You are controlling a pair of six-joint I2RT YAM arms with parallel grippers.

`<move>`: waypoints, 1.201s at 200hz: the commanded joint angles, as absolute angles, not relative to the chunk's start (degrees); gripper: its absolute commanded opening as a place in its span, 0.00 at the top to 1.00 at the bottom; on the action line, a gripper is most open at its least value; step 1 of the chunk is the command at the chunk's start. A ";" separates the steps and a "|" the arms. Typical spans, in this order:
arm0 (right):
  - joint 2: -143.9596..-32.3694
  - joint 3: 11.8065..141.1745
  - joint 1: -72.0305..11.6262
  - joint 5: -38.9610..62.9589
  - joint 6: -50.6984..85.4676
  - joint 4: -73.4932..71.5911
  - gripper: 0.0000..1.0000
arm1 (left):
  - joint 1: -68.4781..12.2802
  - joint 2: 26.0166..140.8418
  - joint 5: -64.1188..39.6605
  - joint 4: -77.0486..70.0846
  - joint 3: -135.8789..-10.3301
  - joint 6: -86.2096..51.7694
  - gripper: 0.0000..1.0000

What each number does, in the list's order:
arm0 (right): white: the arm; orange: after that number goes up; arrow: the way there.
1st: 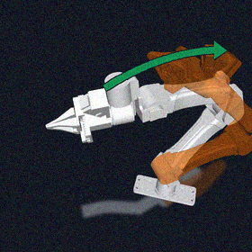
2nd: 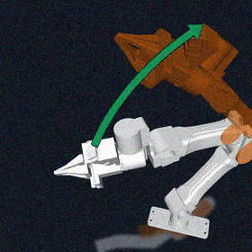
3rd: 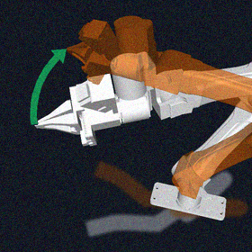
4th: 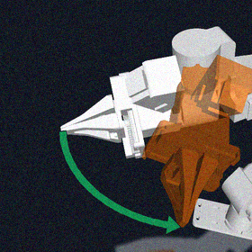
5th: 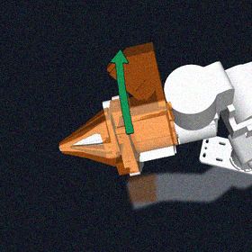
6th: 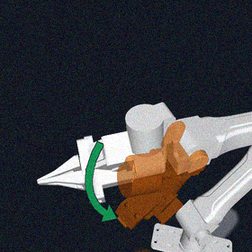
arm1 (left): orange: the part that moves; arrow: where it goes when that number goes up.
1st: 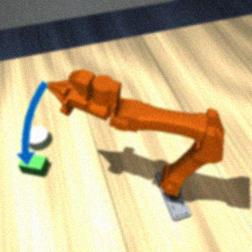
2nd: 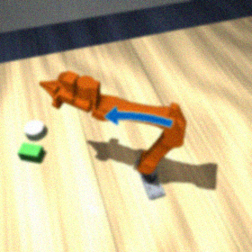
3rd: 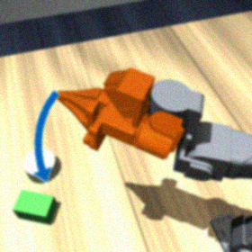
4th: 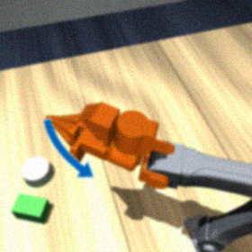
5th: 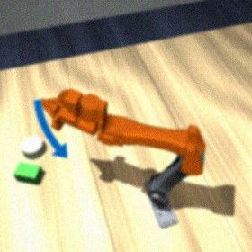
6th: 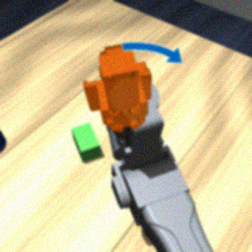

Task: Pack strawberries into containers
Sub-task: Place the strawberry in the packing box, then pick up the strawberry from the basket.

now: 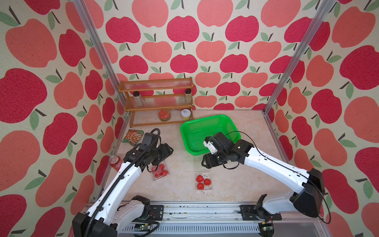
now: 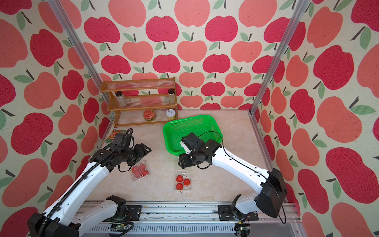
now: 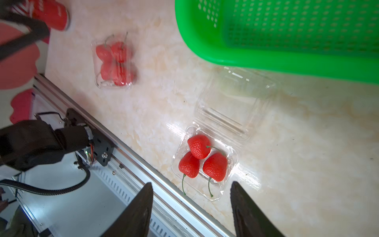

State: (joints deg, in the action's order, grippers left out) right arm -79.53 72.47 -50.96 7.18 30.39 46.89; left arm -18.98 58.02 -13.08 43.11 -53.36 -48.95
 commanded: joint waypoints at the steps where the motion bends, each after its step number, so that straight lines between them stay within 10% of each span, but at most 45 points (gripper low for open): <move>1: -79.79 77.19 -43.91 6.80 25.03 49.89 0.37 | -18.62 58.10 -11.85 43.82 -53.49 -49.16 0.27; 109: -115.66 105.18 -25.01 -1.34 16.24 50.93 0.36 | -7.52 46.14 -7.28 48.04 -56.38 -54.15 0.27; 240: -119.88 106.41 -23.20 -9.97 12.49 58.05 0.34 | -6.04 48.09 -16.57 38.56 -49.26 -55.94 0.25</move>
